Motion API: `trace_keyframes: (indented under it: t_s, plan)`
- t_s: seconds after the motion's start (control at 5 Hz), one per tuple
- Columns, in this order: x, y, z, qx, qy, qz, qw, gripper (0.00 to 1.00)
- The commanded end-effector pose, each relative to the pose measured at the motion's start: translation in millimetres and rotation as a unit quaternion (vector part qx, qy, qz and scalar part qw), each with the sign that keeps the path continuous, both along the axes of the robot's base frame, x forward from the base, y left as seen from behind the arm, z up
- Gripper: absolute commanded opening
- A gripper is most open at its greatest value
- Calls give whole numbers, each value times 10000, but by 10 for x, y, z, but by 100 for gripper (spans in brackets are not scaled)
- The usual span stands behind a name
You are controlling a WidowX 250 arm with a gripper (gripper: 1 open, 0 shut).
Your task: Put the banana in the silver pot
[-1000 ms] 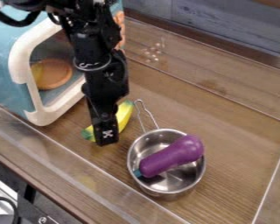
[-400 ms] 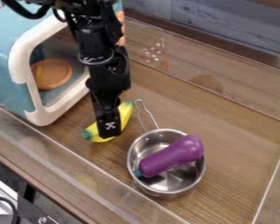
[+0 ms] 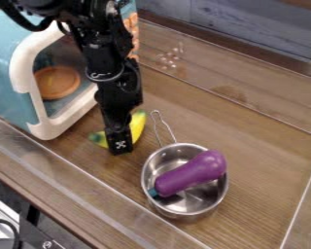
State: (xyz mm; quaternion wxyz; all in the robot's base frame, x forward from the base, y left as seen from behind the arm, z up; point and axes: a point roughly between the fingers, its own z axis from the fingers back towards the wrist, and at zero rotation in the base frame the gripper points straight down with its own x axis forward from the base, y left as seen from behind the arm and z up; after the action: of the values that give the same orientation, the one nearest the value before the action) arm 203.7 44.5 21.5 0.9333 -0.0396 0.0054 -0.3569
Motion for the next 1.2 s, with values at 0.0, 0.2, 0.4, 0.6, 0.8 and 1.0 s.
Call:
trace_keyframes:
  t_s: [0.0, 0.2, 0.4, 0.6, 0.8, 1.0]
  plan:
    - [100, -56, 63, -19, -225, -82, 9997, 100]
    - [116, -97, 27, -58, -211, -256, 9994, 0]
    - [160, -171, 157, -114, -205, -172, 9996, 0]
    - [178, -231, 404, -171, -223, -28, 9996, 0]
    - [148, -194, 258, -191, -185, -60, 9996, 0]
    - [109, -144, 142, -240, -134, -38, 9996, 0]
